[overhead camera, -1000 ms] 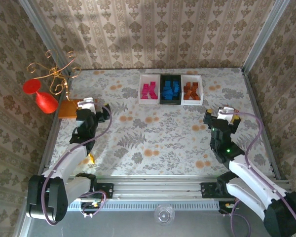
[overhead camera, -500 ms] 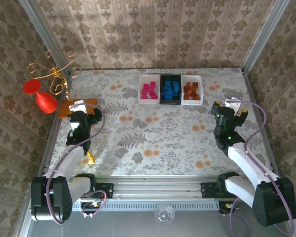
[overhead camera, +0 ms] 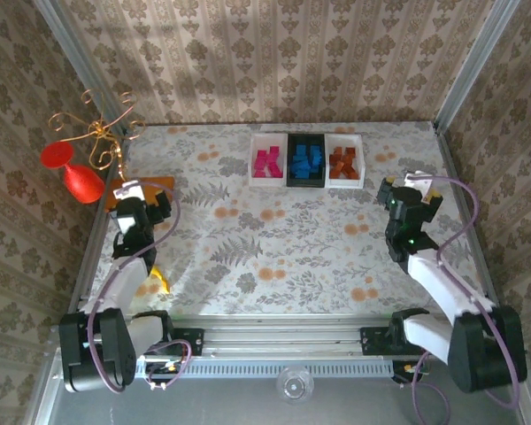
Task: Sort the legos into containers by color
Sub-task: Reset both arms
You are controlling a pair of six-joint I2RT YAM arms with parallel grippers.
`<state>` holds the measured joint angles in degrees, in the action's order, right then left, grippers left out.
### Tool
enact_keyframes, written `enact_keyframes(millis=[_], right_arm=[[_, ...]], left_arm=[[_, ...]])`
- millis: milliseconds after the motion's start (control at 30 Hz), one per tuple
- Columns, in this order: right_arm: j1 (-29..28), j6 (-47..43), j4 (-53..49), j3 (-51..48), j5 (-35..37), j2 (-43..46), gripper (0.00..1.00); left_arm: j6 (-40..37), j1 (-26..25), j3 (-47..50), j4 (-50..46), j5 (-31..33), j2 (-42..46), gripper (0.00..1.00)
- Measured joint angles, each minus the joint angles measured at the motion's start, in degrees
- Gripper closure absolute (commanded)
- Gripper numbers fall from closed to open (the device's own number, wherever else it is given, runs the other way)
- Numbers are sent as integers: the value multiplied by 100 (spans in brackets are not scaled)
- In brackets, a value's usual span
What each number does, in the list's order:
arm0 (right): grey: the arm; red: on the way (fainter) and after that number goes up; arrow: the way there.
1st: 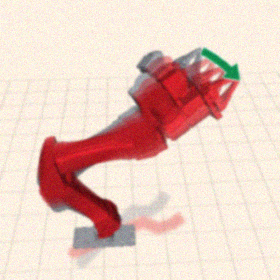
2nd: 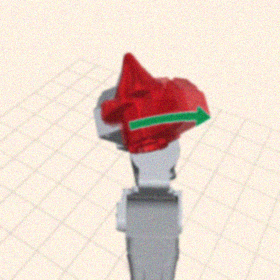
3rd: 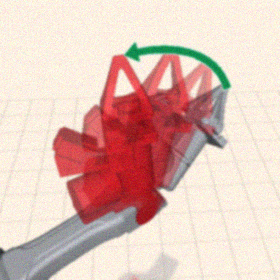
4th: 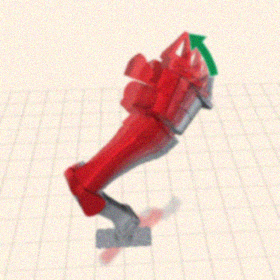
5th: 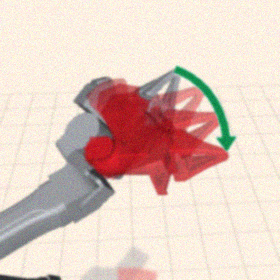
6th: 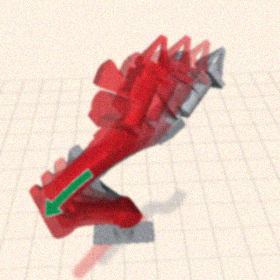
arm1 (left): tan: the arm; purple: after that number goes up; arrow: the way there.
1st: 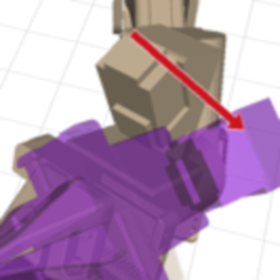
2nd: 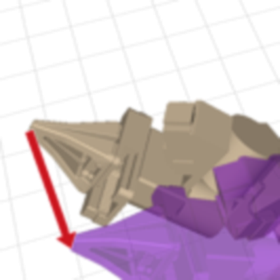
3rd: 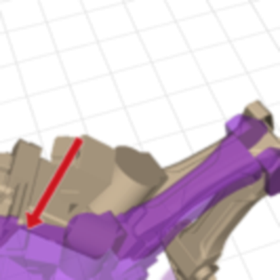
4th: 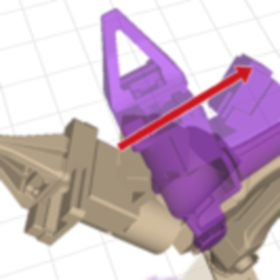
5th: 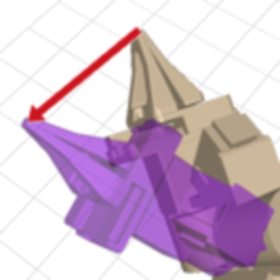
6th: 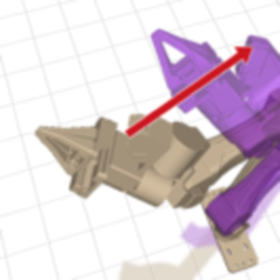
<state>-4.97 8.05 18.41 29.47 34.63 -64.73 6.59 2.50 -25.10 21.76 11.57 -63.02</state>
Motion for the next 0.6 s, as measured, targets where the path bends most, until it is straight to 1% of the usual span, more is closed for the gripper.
enact_keyframes(millis=[133, 200, 300, 367, 500, 600], right_arm=[[166, -186, 605, -221, -365, -1134, 0], [210, -219, 616, -221, -590, -1445, 0], [236, -302, 752, -221, -916, -1499, 0], [249, -341, 977, -247, -1117, -1453, 0], [249, -341, 1698, -697, -1554, -1163, 0], [264, -339, 2194, -997, -1786, -1150, 0]], left_arm=[[-247, 22, 321, 726, -157, -706, 0], [-267, 44, 334, 981, -295, -1049, 0], [-286, 94, 339, 1700, -551, -1668, 0], [-350, 66, 330, 1891, -678, -1987, 0], [-597, -197, 321, 2481, -863, -2472, 0], [-769, -369, 326, 2627, -931, -2623, 0]])
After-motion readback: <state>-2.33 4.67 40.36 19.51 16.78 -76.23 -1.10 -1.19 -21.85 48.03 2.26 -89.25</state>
